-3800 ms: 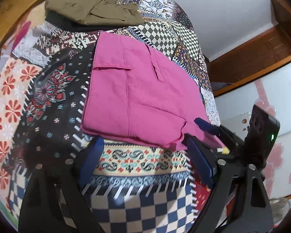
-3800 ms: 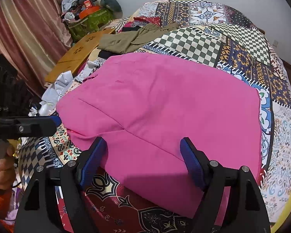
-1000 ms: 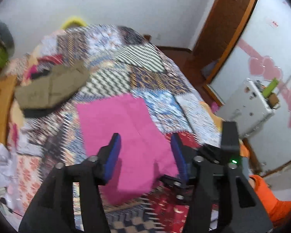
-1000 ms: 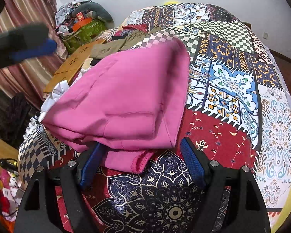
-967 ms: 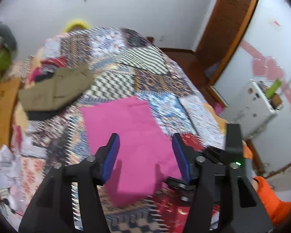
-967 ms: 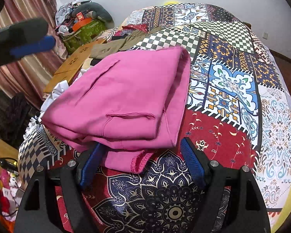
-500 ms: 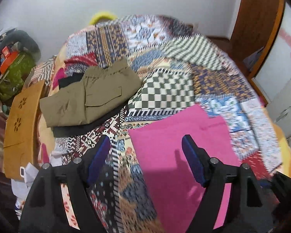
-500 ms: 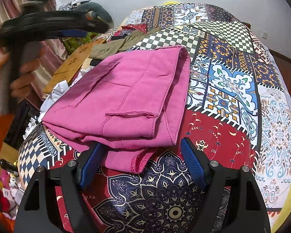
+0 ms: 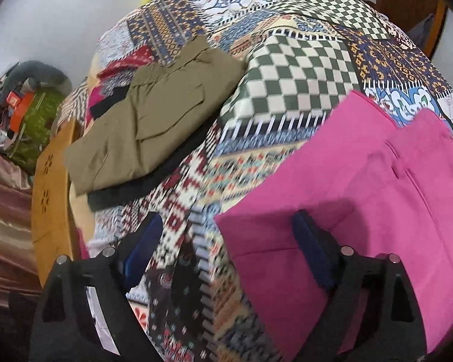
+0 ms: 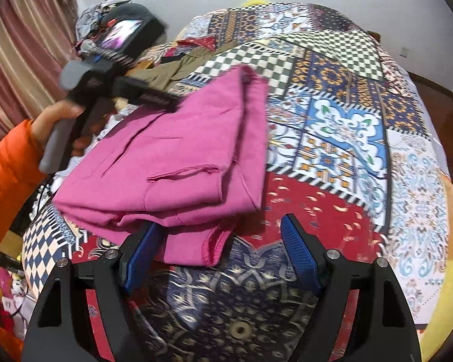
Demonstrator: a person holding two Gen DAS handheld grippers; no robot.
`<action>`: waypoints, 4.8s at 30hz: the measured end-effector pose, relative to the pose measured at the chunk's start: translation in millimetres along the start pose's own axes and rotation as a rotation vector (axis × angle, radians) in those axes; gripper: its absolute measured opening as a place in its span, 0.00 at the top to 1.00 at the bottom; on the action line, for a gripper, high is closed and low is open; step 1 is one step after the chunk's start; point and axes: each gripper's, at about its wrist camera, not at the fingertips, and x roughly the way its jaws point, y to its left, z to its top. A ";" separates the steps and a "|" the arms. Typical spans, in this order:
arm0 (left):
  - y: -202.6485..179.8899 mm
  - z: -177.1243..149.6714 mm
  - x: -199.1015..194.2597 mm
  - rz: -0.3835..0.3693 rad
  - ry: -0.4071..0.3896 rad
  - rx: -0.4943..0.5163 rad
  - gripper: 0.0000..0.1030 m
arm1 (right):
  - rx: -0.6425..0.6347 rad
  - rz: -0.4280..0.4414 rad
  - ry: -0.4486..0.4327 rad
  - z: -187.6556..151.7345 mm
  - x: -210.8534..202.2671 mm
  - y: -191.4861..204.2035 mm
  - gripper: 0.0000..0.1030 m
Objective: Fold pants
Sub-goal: 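Open the left gripper and press the folded pink trousers flat, then move the open right gripper down to the pink trousers' waistband, then close the right gripper on the waistband of the folded trousers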
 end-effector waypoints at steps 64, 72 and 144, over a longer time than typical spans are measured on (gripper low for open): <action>1.1 -45.6 -69.0 -0.232 -0.120 -0.112 0.53 | -0.050 -0.028 -0.041 59.8 21.7 -24.5 0.67; -2.7 -51.7 -52.4 -0.230 -0.115 -0.117 0.54 | -0.148 -0.066 0.015 54.3 38.4 -24.4 0.81; 110.0 -33.0 -134.6 -0.222 -0.355 -0.302 0.88 | -0.107 0.044 -0.248 154.3 -9.0 35.8 0.90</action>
